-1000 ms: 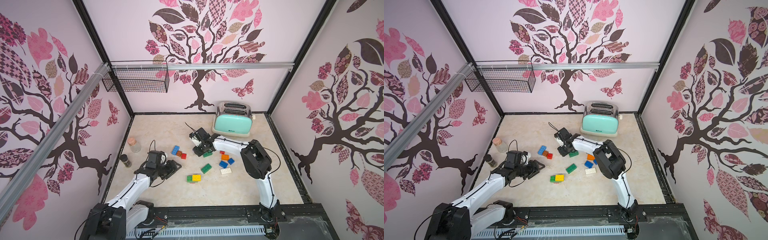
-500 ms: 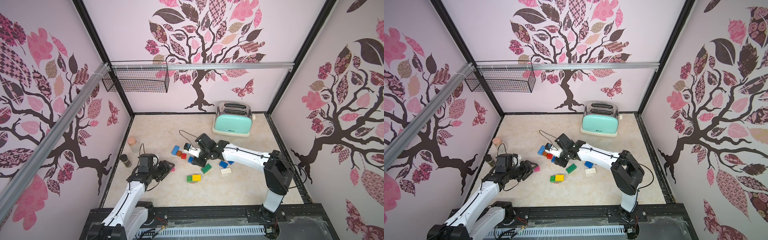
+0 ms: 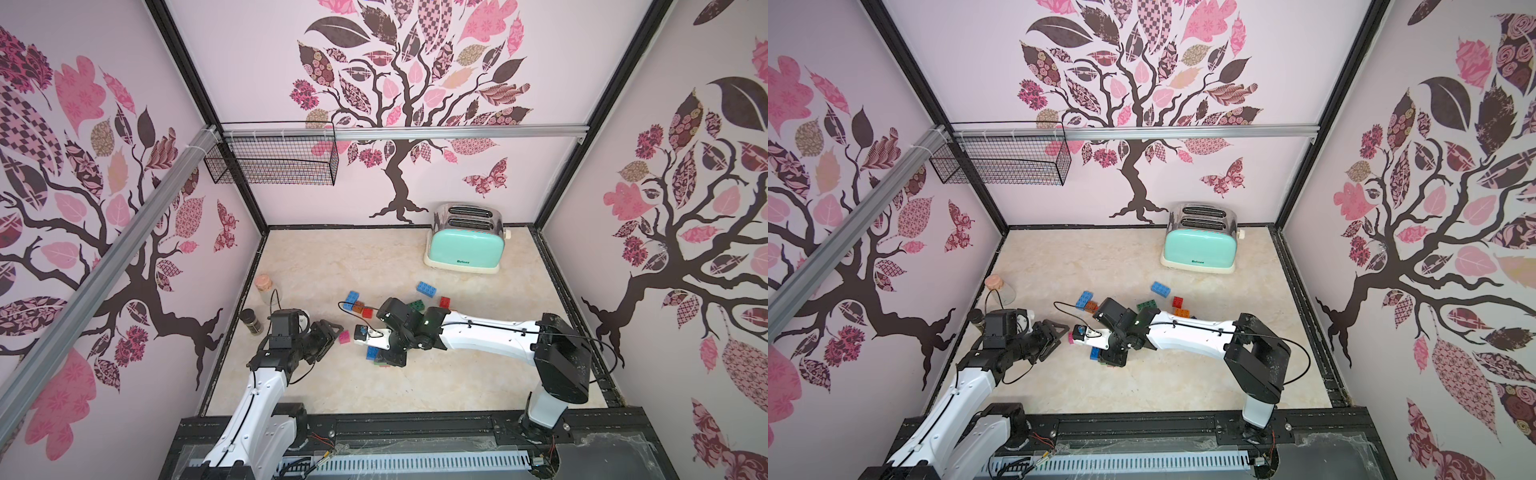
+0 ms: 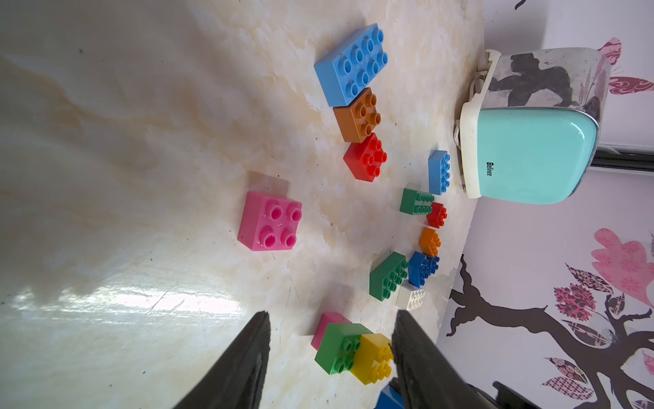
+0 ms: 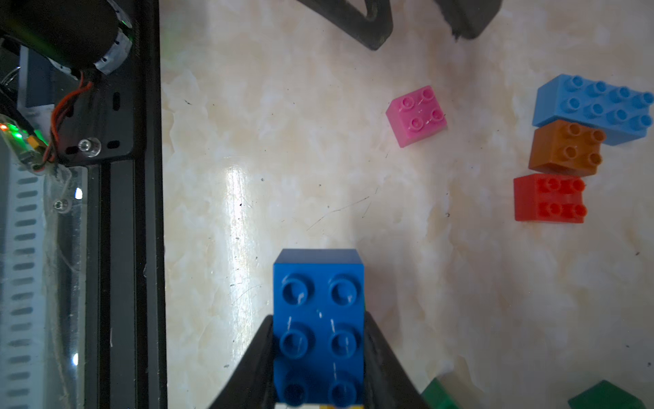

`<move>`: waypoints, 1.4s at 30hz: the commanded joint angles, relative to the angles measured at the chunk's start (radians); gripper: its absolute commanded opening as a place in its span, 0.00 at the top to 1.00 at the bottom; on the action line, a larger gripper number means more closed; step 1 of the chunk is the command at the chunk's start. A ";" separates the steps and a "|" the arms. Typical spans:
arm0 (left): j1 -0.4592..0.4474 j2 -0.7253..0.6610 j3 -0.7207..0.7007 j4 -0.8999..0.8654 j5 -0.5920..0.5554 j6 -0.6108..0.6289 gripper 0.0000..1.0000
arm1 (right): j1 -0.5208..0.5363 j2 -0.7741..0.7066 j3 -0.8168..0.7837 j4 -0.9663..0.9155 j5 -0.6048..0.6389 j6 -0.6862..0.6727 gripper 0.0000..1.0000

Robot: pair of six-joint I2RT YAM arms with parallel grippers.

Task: Assemble a heart with lego
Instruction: Assemble the lego brick with the lego brick.

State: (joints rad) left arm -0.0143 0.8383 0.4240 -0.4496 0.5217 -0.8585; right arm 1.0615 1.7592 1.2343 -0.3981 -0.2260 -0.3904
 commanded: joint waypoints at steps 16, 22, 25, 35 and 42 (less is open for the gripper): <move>0.005 -0.008 -0.027 0.047 0.023 -0.016 0.42 | 0.008 0.084 0.062 -0.041 0.066 -0.040 0.77; 0.004 -0.002 -0.027 0.051 0.026 -0.014 0.42 | 0.008 0.087 0.061 -0.033 0.054 -0.055 0.76; 0.005 -0.004 -0.028 0.049 0.027 -0.014 0.43 | 0.008 0.091 0.051 -0.034 0.057 -0.066 0.77; 0.004 -0.014 -0.027 0.046 0.028 -0.016 0.43 | 0.008 0.113 0.048 -0.061 0.053 -0.090 0.77; 0.005 -0.007 -0.030 0.051 0.028 -0.016 0.43 | 0.008 0.122 0.025 -0.072 0.059 -0.094 0.77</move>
State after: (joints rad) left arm -0.0135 0.8345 0.4084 -0.4129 0.5434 -0.8722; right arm 1.0649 1.8507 1.2606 -0.4225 -0.1722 -0.4725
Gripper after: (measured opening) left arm 0.573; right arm 0.362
